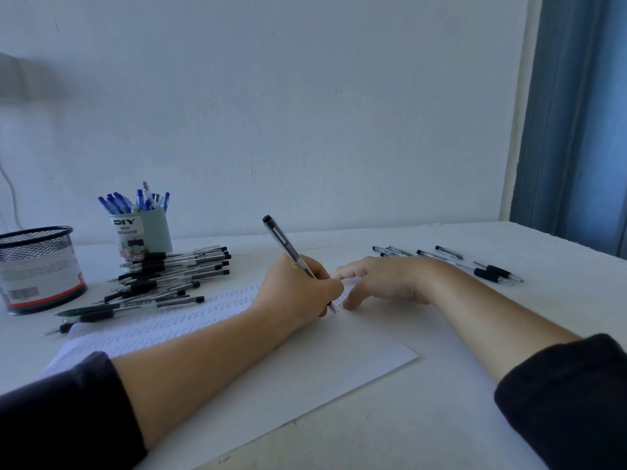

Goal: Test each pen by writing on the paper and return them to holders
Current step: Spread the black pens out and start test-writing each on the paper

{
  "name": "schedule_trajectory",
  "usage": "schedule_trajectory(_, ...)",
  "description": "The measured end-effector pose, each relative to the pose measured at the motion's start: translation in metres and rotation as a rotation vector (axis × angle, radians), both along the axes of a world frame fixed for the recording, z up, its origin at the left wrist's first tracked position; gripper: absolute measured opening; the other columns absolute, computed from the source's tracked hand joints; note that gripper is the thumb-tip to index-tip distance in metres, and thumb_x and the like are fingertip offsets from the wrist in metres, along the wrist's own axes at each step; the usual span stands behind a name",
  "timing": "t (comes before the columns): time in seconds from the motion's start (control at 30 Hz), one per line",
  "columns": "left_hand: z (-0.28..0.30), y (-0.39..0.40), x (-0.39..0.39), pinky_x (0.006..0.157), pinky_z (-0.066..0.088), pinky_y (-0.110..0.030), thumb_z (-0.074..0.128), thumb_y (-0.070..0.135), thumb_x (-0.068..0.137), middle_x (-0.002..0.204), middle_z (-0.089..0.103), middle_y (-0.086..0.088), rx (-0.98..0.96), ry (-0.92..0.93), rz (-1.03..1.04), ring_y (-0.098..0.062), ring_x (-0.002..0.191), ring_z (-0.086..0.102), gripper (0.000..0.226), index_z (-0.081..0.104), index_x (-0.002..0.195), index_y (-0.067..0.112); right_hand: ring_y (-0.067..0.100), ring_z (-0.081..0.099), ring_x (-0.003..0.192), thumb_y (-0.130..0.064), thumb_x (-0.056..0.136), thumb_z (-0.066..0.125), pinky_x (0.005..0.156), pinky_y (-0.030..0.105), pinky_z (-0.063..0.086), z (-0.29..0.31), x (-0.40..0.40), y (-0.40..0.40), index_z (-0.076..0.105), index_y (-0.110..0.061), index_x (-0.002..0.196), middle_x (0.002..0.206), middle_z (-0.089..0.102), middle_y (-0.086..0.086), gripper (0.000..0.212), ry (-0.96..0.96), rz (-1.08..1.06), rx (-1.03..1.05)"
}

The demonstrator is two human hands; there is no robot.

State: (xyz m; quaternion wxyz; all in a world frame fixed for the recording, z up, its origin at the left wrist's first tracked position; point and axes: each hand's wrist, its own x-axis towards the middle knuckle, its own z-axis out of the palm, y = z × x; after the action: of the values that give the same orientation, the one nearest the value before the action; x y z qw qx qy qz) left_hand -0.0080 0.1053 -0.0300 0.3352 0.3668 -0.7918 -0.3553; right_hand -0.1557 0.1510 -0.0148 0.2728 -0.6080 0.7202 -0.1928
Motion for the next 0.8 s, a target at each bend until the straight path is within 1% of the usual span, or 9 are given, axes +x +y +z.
schedule_trajectory(0.17, 0.001, -0.001, -0.001, 0.044, 0.033, -0.016, 0.058, 0.007, 0.072, 0.039, 0.05, 0.002, 0.005, 0.014, 0.009, -0.013, 0.043, 0.045, 0.024, 0.056, 0.049, 0.013, 0.013, 0.037, 0.131, -0.019, 0.085, 0.063, 0.107, 0.032, 0.028, 0.0, 0.0, 0.0, 0.059, -0.048, 0.115, 0.143, 0.042, -0.011, 0.042, -0.001, 0.0, -0.003)
schedule_trajectory(0.27, 0.001, -0.001, 0.0, 0.045, 0.033, -0.016, 0.059, 0.007, 0.072, 0.04, 0.051, 0.001, 0.008, 0.018, 0.006, -0.014, 0.045, 0.045, 0.024, 0.056, 0.049, 0.013, 0.014, 0.035, 0.133, -0.02, 0.084, 0.063, 0.11, 0.035, 0.026, 0.0, -0.001, -0.001, 0.059, -0.047, 0.118, 0.145, 0.04, -0.011, 0.044, 0.003, 0.003, -0.003)
schedule_trajectory(0.37, 0.0, -0.001, 0.0, 0.048, 0.034, -0.019, 0.059, 0.008, 0.072, 0.04, 0.052, 0.001, 0.005, 0.022, -0.002, -0.014, 0.045, 0.043, 0.022, 0.057, 0.05, 0.013, 0.014, 0.035, 0.133, -0.02, 0.083, 0.063, 0.111, 0.037, 0.026, -0.001, -0.001, -0.001, 0.059, -0.048, 0.116, 0.144, 0.041, -0.01, 0.043, 0.005, 0.005, -0.002)
schedule_trajectory(0.5, 0.0, -0.001, 0.0, 0.043, 0.032, -0.015, 0.058, 0.009, 0.073, 0.04, 0.053, 0.002, 0.006, 0.012, 0.003, -0.01, 0.04, 0.041, 0.021, 0.057, 0.052, 0.013, 0.014, 0.036, 0.132, -0.02, 0.084, 0.063, 0.11, 0.035, 0.027, 0.0, -0.001, -0.001, 0.059, -0.048, 0.117, 0.142, 0.043, -0.011, 0.043, 0.005, 0.003, -0.002)
schedule_trajectory(0.6, 0.0, -0.001, 0.001, 0.043, 0.032, -0.015, 0.058, 0.009, 0.073, 0.041, 0.053, 0.001, 0.016, 0.019, 0.007, -0.011, 0.04, 0.042, 0.024, 0.056, 0.05, 0.013, 0.014, 0.038, 0.131, -0.022, 0.083, 0.064, 0.111, 0.037, 0.027, -0.001, -0.002, -0.001, 0.058, -0.048, 0.119, 0.142, 0.044, -0.01, 0.045, 0.013, -0.006, 0.005)
schedule_trajectory(0.67, 0.002, -0.002, 0.002, 0.042, 0.028, -0.017, 0.057, 0.006, 0.074, 0.042, 0.053, -0.002, 0.074, 0.096, 0.012, -0.011, 0.037, 0.036, 0.025, 0.055, 0.05, 0.012, 0.014, 0.039, 0.131, -0.024, 0.081, 0.065, 0.112, 0.038, 0.027, -0.001, -0.002, -0.002, 0.058, -0.048, 0.119, 0.142, 0.044, -0.01, 0.045, 0.016, -0.018, 0.012)
schedule_trajectory(0.73, 0.006, -0.005, 0.004, 0.04, 0.024, -0.019, 0.057, 0.005, 0.079, 0.044, 0.053, -0.005, 0.183, 0.233, 0.013, -0.012, 0.037, 0.033, 0.025, 0.055, 0.054, 0.009, 0.013, 0.036, 0.133, -0.025, 0.081, 0.066, 0.113, 0.038, 0.025, -0.001, -0.002, -0.001, 0.057, -0.049, 0.121, 0.145, 0.04, -0.013, 0.048, 0.023, -0.026, 0.014)
schedule_trajectory(0.8, 0.011, -0.007, 0.007, 0.039, 0.025, -0.02, 0.055, 0.012, 0.087, 0.047, 0.054, -0.006, 0.269, 0.361, 0.007, -0.012, 0.039, 0.035, 0.028, 0.053, 0.059, 0.009, 0.012, 0.034, 0.134, -0.025, 0.082, 0.067, 0.113, 0.035, 0.024, 0.0, -0.002, 0.0, 0.056, -0.048, 0.121, 0.147, 0.037, -0.013, 0.047, 0.017, -0.035, 0.009)
